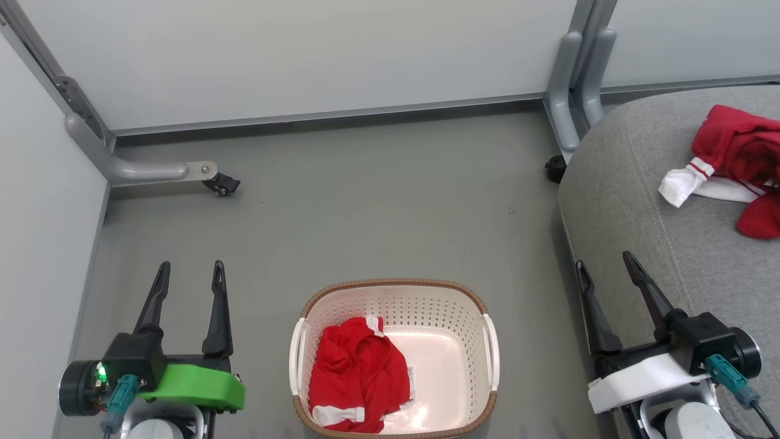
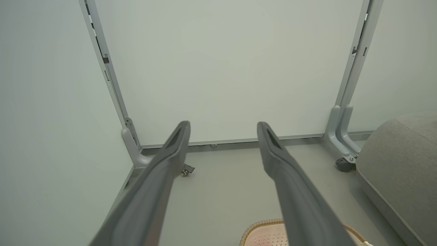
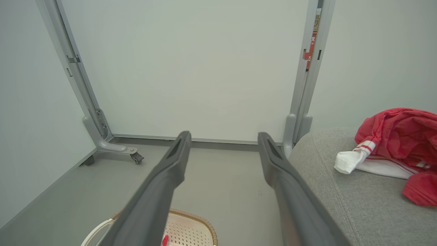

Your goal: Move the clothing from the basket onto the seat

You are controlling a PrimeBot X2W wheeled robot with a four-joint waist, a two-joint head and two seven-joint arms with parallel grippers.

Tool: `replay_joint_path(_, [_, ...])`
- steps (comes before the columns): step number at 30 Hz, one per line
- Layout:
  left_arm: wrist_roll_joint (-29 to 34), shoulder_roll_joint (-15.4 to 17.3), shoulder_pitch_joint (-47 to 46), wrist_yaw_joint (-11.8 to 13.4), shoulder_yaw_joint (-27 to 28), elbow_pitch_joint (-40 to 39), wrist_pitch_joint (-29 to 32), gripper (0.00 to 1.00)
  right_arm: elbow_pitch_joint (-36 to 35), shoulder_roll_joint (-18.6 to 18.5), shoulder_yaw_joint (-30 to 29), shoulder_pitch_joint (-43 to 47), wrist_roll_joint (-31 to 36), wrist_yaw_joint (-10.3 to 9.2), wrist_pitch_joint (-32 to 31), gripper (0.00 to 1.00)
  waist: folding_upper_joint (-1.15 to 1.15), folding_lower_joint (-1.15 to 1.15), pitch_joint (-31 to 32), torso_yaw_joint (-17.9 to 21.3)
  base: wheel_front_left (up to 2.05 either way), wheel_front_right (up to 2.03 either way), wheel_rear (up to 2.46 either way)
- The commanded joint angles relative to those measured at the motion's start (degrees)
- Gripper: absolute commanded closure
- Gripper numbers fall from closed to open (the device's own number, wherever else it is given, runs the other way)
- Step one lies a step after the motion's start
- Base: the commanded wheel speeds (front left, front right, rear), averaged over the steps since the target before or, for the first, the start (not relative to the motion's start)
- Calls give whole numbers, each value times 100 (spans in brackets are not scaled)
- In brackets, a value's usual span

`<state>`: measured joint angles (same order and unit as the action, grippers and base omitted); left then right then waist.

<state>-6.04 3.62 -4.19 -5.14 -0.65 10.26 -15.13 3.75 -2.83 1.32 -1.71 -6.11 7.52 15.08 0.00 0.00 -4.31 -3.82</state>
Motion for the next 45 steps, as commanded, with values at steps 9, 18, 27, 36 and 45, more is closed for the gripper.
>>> replay_joint_path(9, [118, -27, 45, -37, 54, -47, -3, 0, -21, -13, -3, -3, -56, -6, 14, 0, 0, 0, -77, 15, 0, 0, 0])
replay_joint_path(18, [162, -41, -4, -69, 85, -51, -3, 0, 19, -13, -16, -73, -55, -6, 14, 0, 0, 0, -103, 16, 0, 0, 0])
replay_joint_path(27, [206, -26, -91, -108, 70, 3, -3, 0, 52, -14, 34, -140, -86, -6, 14, 0, 0, 0, -165, 77, 0, 0, 0])
replay_joint_path(36, [397, 293, -790, -225, -660, 493, -2, 0, -31, -14, 130, -587, 20, -6, 14, 0, 0, 0, -610, 379, 0, 0, 0])
replay_joint_path(45, [244, 871, -1941, -240, -1911, 1240, -3, 0, -173, -13, 513, -1428, -9, -6, 14, 0, 0, 0, -1562, 1007, 0, 0, 0])
